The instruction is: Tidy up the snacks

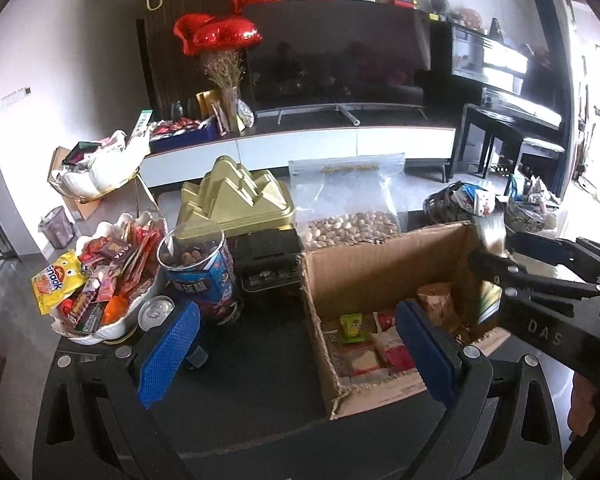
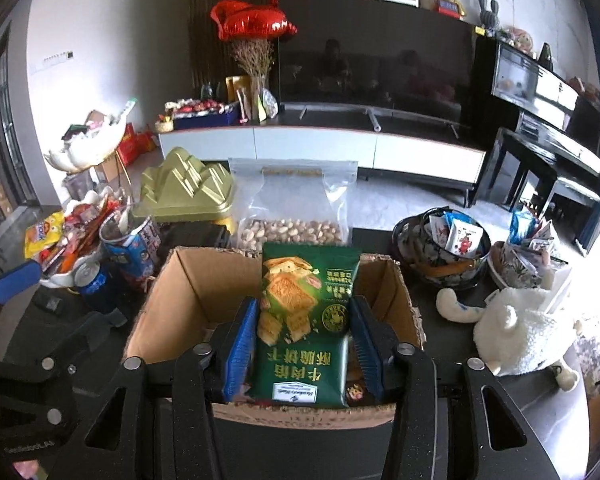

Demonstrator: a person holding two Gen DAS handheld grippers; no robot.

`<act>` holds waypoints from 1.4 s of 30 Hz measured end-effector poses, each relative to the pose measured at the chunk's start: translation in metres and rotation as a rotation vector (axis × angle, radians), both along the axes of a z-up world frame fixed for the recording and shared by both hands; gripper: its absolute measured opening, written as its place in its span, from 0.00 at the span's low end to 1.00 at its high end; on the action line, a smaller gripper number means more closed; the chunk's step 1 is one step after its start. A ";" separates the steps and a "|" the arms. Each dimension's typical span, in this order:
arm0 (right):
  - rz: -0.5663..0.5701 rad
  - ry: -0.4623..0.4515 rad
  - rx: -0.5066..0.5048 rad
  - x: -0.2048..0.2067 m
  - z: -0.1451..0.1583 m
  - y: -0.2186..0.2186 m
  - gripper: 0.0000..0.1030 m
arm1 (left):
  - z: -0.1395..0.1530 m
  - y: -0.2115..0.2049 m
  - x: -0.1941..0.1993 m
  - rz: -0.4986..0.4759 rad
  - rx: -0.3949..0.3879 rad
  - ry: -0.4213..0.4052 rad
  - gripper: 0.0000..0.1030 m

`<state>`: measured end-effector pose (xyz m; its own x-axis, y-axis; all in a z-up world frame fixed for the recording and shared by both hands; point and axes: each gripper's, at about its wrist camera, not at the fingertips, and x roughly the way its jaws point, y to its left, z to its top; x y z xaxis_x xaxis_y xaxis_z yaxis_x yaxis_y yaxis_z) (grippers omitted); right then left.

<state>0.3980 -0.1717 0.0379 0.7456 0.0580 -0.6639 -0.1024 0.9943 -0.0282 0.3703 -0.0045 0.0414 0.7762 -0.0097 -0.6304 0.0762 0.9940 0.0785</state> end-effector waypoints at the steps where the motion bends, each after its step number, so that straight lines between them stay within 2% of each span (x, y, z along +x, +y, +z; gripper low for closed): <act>1: -0.007 0.000 -0.004 0.000 -0.001 -0.001 0.59 | 0.000 0.001 0.001 0.006 0.000 0.000 0.97; 5: -0.032 -0.011 -0.021 -0.008 -0.002 -0.003 0.60 | -0.003 0.000 -0.005 0.012 0.014 -0.008 0.97; 8: -0.058 -0.024 -0.023 -0.022 -0.002 -0.007 0.69 | -0.002 -0.001 -0.016 0.014 0.016 -0.015 0.97; 10: -0.069 -0.036 -0.012 -0.034 -0.001 -0.011 0.69 | -0.001 -0.002 -0.024 0.007 0.009 -0.019 0.99; 21: -0.103 -0.111 -0.021 -0.117 0.016 -0.020 0.80 | 0.020 -0.005 -0.097 -0.004 0.004 -0.096 1.00; 30: -0.141 -0.131 0.005 -0.177 0.026 -0.031 0.86 | 0.035 -0.011 -0.152 -0.003 0.038 -0.158 1.00; 38: -0.148 -0.137 0.033 -0.221 0.026 -0.038 0.86 | 0.041 -0.015 -0.194 -0.027 0.020 -0.194 1.00; 42: -0.163 -0.151 0.032 -0.239 0.026 -0.040 0.86 | 0.041 -0.020 -0.213 -0.012 0.041 -0.223 1.00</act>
